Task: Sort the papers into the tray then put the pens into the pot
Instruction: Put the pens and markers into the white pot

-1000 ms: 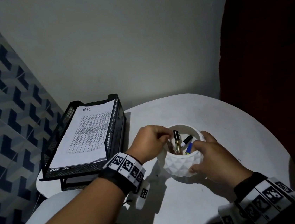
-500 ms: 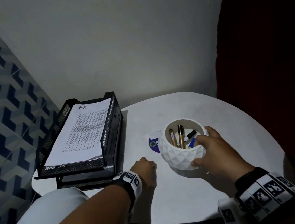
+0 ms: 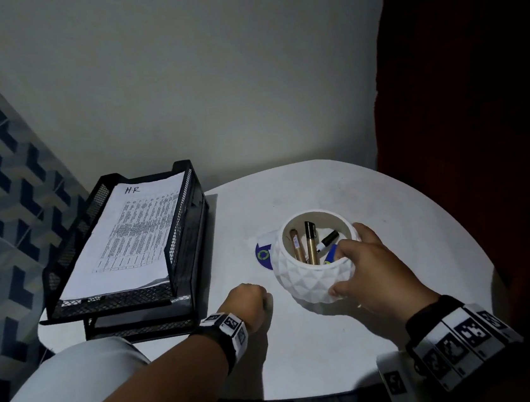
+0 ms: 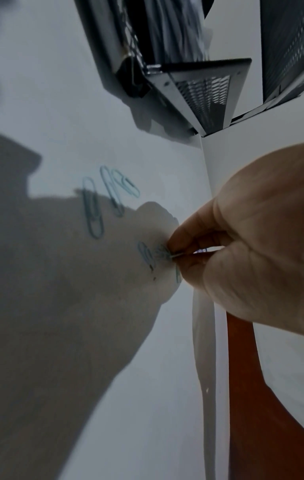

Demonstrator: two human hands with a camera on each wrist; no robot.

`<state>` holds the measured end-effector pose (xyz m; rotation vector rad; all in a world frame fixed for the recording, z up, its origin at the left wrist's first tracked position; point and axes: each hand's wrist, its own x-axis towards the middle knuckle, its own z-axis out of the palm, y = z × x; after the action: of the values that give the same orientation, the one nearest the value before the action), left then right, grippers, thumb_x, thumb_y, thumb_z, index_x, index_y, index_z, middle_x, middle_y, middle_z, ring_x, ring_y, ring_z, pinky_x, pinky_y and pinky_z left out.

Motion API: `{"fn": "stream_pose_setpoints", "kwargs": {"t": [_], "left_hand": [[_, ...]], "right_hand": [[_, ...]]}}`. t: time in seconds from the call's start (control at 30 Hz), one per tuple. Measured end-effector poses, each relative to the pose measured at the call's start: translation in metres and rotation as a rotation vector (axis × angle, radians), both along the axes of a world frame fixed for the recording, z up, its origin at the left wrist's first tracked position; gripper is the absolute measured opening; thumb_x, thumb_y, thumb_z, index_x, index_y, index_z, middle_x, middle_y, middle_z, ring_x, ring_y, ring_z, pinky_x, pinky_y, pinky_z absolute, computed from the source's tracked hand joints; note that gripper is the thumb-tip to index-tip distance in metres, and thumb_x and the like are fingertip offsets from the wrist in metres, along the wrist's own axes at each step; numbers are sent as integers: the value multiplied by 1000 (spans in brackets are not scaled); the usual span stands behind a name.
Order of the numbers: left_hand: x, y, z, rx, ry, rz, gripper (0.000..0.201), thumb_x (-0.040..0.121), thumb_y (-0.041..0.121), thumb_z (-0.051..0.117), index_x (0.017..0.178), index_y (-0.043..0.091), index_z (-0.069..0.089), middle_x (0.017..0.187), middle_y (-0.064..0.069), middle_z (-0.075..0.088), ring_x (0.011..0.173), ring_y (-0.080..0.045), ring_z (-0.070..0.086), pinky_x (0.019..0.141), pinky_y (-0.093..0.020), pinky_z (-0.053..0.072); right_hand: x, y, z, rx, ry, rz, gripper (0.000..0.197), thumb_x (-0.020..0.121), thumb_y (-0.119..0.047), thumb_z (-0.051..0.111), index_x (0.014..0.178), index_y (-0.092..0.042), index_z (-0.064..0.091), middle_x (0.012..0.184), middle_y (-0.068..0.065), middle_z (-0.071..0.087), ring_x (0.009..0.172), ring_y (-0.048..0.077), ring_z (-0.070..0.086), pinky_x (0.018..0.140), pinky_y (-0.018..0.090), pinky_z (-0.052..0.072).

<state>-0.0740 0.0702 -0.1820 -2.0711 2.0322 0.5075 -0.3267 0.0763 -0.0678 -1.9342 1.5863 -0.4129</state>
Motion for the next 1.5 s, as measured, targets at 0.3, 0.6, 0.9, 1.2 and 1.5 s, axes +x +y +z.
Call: {"fn": "stream_pose_setpoints", "kwargs": {"t": [0.3, 0.6, 0.9, 1.2, 1.5], "left_hand": [[15, -27, 28, -220, 618, 549, 11, 70, 20, 72, 60, 16, 73, 60, 3, 72, 58, -14, 67, 60, -22, 54], [-20, -29, 149, -423, 1131, 324, 20, 88, -3, 73, 81, 15, 75, 75, -5, 75, 65, -14, 71, 73, -28, 63], [-5, -34, 122, -514, 896, 307, 39, 93, 1, 55, 77, 32, 72, 79, 7, 77, 75, -17, 73, 80, -33, 61], [20, 4, 41, 32, 158, 162, 41, 81, 38, 66, 117, 19, 69, 122, -1, 71, 114, -21, 65, 94, -24, 49], [7, 7, 3, -22, 150, 16, 21, 90, 10, 56, 107, 12, 68, 104, -3, 66, 104, -22, 64, 89, -27, 45]], "right_hand": [[-2, -1, 1, 12, 9, -5, 53, 70, -27, 91, 74, -50, 43, 156, -10, 26, 103, 12, 46, 86, 27, 44], [7, 3, 4, 13, -22, 29, 42, 71, -24, 90, 88, -40, 55, 146, -16, 28, 102, 14, 48, 81, 25, 43], [2, 6, 2, -14, -13, 15, 50, 67, -28, 92, 75, -48, 47, 141, -15, 34, 102, 14, 54, 82, 27, 49], [3, 2, 6, 9, -5, 3, 48, 68, -29, 92, 75, -48, 48, 138, -17, 31, 102, 14, 51, 86, 29, 48], [-1, 1, 1, -3, -3, 3, 48, 65, -30, 92, 74, -47, 48, 135, -19, 32, 103, 17, 56, 85, 31, 53]]}}
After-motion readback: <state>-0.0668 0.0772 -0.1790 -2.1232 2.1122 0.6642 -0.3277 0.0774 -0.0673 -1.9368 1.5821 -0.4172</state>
